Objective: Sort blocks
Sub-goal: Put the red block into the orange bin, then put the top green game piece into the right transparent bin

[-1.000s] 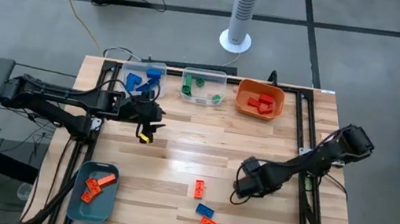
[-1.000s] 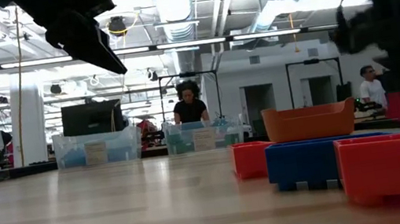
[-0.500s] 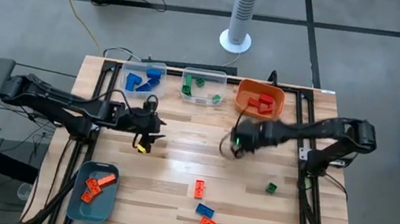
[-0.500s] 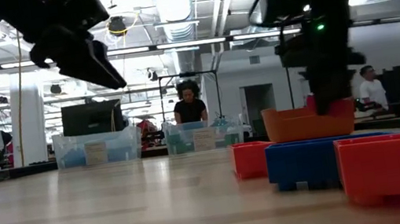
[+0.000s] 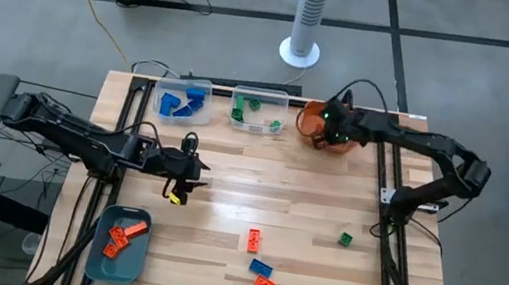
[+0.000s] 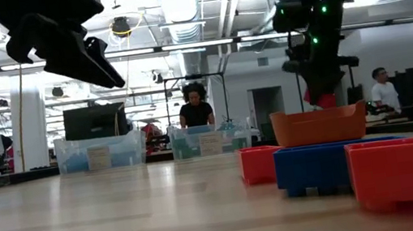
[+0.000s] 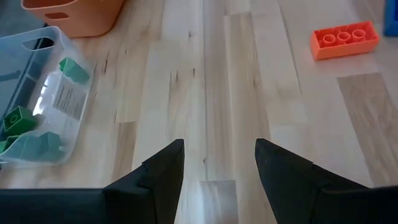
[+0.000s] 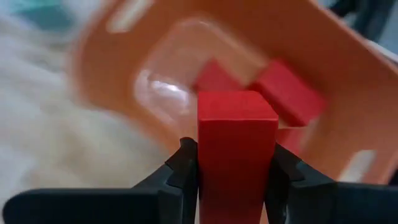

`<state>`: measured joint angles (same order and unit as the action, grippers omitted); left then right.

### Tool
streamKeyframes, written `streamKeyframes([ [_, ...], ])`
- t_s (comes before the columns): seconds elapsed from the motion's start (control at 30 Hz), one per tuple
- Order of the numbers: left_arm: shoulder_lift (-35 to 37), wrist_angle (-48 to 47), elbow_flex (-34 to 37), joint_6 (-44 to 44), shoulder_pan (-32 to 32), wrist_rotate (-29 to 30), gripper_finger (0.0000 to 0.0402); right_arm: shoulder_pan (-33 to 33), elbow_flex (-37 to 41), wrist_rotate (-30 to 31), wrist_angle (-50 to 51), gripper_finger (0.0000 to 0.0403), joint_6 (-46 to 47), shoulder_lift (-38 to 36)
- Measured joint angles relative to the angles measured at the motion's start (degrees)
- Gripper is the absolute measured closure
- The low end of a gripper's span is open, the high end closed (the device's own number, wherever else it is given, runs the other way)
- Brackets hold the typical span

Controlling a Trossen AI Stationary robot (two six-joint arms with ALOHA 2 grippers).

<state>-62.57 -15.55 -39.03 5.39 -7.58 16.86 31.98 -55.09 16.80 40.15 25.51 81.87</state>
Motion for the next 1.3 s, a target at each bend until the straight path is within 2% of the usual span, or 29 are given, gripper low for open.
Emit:
streamKeyframes([
  [0.2, 0.0, -0.19, 0.0, -0.05, -0.02, 0.0, 0.021, 6.76, -0.02, -2.0, 0.13, 0.0256, -5.36, 2.82],
  [0.43, 0.0, -0.05, 0.0, -0.04, -0.02, -0.01, 0.021, 6.91, -0.08, -2.72, 0.81, 0.017, -7.06, 4.93],
  [0.57, 0.0, -0.02, 0.0, 0.66, 0.0, 0.0, 0.021, 4.81, -2.6, -1.54, 6.18, 0.0152, -7.42, 2.66],
  [0.7, 0.0, -0.04, 0.0, 0.96, 0.0, 0.0, 0.021, -1.75, -4.11, 2.79, 8.8, 0.0154, -6.14, -1.89],
  [0.77, 0.0, -0.08, 0.0, 0.88, 0.0, 0.0, 0.021, -5.81, -4.06, 2.82, 9.74, 0.0157, -3.19, -3.53],
  [0.9, 0.0, -0.57, 0.0, 0.72, 0.0, 0.0, 0.021, -15.61, -3.73, 2.5, 20.13, 0.0158, 5.17, -3.78],
  [1.07, -0.02, -0.5, -0.02, 0.98, 0.0, 0.0, 0.021, -29.11, -3.52, -1.64, 30.06, 0.0158, 16.67, -1.88],
  [1.3, -0.02, -0.48, -0.02, 1.23, 0.0, 0.0, 0.021, -43.9, 1.16, -12.94, 29.77, 0.0158, 30.35, -1.84],
])
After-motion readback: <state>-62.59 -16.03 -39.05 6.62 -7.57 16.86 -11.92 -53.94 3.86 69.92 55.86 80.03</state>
